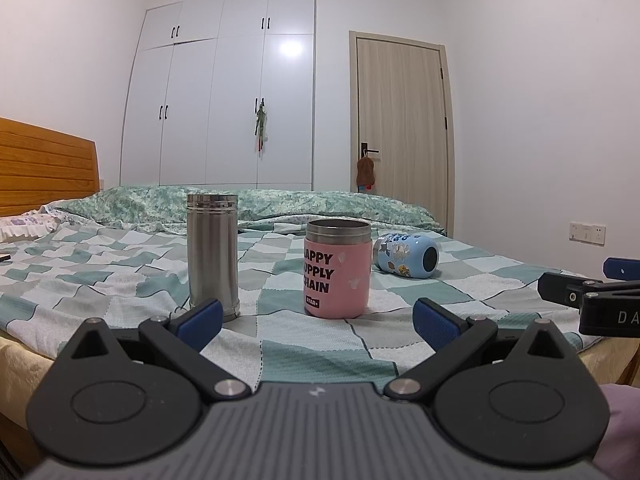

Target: Flip cup upright

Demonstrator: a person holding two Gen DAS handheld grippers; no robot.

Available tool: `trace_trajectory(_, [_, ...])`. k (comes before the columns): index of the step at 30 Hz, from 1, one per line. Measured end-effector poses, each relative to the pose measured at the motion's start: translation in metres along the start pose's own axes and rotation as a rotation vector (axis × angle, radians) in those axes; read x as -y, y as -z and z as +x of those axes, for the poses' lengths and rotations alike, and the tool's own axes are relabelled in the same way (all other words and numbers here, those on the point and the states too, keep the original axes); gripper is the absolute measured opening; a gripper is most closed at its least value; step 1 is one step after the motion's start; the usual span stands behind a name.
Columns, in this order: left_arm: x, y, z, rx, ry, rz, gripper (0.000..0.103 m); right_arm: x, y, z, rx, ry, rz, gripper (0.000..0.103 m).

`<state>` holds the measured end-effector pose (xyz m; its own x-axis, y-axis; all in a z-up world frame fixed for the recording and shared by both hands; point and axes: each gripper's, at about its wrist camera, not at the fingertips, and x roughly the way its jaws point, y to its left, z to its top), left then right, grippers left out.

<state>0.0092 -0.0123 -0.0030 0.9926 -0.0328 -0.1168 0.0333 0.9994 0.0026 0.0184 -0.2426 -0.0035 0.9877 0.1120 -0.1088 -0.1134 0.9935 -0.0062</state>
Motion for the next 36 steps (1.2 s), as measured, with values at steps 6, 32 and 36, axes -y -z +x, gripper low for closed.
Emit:
trace_trajectory(6, [0.0004, 0.0000, -0.0001, 0.001, 0.001, 0.000, 0.103, -0.0002, 0.0000, 0.0000, 0.001, 0.001, 0.000, 0.103])
trace_trajectory(32, [0.0016, -0.0003, -0.0025, 0.018, 0.013, 0.011, 0.103, -0.0014, 0.0002, -0.0002, 0.002, 0.000, 0.000, 0.103])
trace_trajectory(36, [0.0030, 0.0004, -0.0034, 0.022, 0.011, 0.016, 0.103, -0.0014, 0.0003, -0.0005, 0.003, 0.001, 0.001, 0.103])
